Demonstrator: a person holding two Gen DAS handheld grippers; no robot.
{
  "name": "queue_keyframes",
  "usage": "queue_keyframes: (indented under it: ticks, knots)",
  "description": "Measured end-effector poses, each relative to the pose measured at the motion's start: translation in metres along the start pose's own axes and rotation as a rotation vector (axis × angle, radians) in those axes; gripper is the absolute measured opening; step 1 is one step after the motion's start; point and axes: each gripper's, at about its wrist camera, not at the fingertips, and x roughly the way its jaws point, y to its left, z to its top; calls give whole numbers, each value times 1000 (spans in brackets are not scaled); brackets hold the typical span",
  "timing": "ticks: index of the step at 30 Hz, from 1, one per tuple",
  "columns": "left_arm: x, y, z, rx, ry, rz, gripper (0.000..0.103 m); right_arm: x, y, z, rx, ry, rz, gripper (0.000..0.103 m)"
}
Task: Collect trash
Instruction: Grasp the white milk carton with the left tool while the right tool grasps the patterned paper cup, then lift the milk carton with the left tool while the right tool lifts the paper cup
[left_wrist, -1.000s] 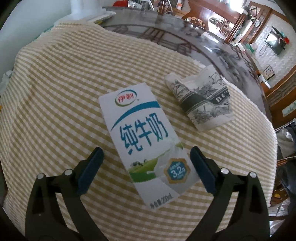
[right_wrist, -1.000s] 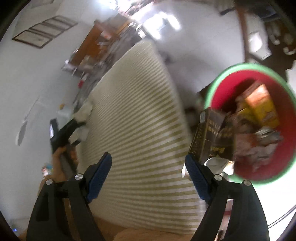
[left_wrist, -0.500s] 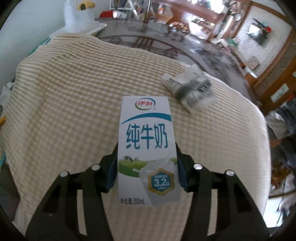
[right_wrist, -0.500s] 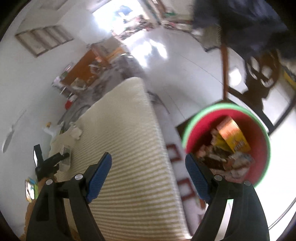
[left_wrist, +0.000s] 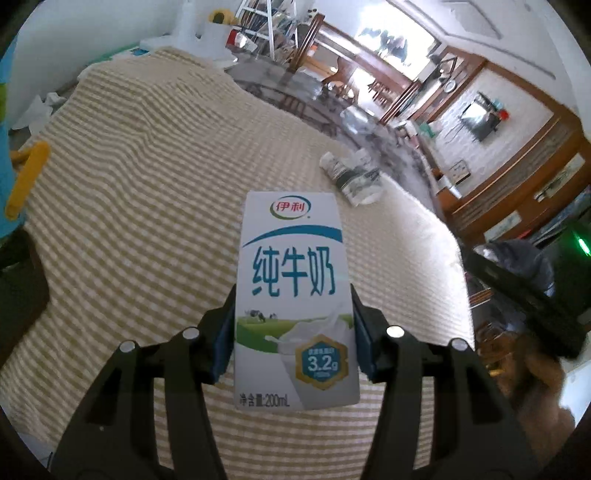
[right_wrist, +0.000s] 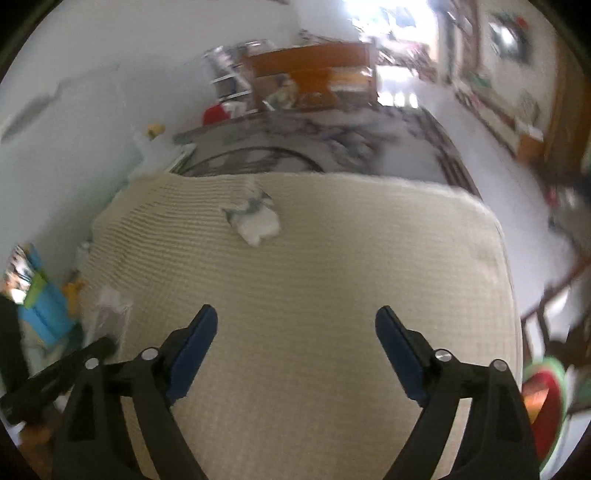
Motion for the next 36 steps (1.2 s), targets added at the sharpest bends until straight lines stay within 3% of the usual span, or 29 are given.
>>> queue_keyframes:
  ticks: [7, 15, 17, 18, 22, 26, 36]
  knots:
    - [-3, 8, 10, -57, -2, -61, 52, 95, 51, 49, -186, 71, -118, 92]
    - [-8, 8, 7, -67, -7, -88, 52, 161, 51, 80, -144, 186, -159, 92]
    - [-9, 9, 7, -69, -16, -77, 52, 168, 47, 83, -105, 198, -127, 85]
    - [-10, 9, 8, -69, -21, -72, 52, 171, 44, 83, -82, 202, -118, 73]
    - [-10, 6, 7, -53, -31, -59, 52, 163, 37, 77, -7, 173, -80, 65]
    - [-9, 8, 8, -50, -35, -46, 52, 144, 30, 63, 36, 148, -28, 64]
    - [-9, 7, 10, -27, -57, -3, 52, 60, 27, -14, 79, 135, 96, 64]
